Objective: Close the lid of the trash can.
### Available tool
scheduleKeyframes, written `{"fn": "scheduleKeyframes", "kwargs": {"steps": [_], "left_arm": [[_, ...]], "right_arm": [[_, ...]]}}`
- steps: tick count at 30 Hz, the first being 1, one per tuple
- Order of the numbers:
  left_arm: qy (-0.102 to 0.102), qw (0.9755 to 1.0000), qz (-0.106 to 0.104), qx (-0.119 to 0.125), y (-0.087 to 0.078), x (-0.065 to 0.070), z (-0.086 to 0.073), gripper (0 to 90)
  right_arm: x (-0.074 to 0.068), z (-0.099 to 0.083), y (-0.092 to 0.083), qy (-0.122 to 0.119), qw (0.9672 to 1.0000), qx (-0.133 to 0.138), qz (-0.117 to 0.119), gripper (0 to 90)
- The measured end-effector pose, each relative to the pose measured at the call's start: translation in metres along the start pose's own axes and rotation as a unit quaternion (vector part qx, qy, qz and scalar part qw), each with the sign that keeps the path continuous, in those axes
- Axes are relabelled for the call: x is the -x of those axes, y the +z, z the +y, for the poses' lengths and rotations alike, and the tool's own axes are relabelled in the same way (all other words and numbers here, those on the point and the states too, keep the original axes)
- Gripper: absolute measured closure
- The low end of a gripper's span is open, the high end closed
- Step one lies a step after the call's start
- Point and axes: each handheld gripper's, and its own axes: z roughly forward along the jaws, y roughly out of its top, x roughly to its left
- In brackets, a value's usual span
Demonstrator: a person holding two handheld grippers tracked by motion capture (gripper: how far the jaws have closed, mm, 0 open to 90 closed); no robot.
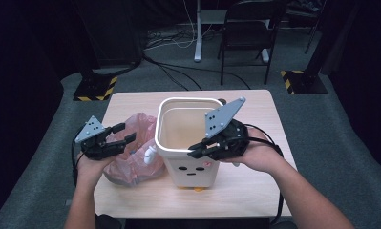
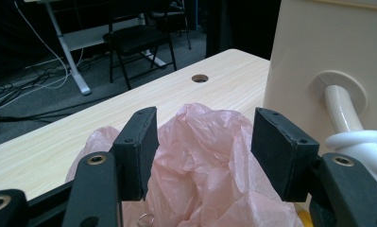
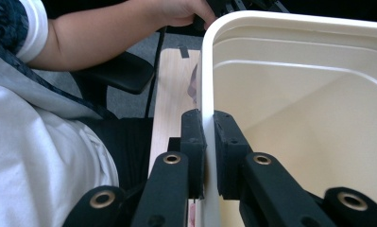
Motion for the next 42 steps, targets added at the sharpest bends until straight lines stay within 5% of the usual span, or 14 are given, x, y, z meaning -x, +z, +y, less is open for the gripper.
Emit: {"fn": "scheduleKeyframes", "kwargs": {"steps": [5,14,23,42], "left_arm": [[0.001,1.0,0.0,-0.001,0.0,0.0,0.0,41.6],[-0.002,1.0,0.001,0.001,-0.001,-0.001,0.0,41.6],[-0.003,1.0,0.003,-0.002,0.0,-0.003,-0.002,41.6],[-0.006,1.0,0.006,-0.004,0.001,-0.005,-0.003,41.6]], "right_arm": [[-0.002,-0.004,0.007,-0.006,0.9999,0.0,-0.009,75.3],[-0.003,-0.015,-0.008,0.021,0.997,0.065,-0.037,65.0],[0.002,-0.04,-0.037,0.058,0.9881,0.112,-0.089,62.6],[0.008,-0.087,-0.071,0.119,0.9683,0.144,-0.165,58.0]]}}
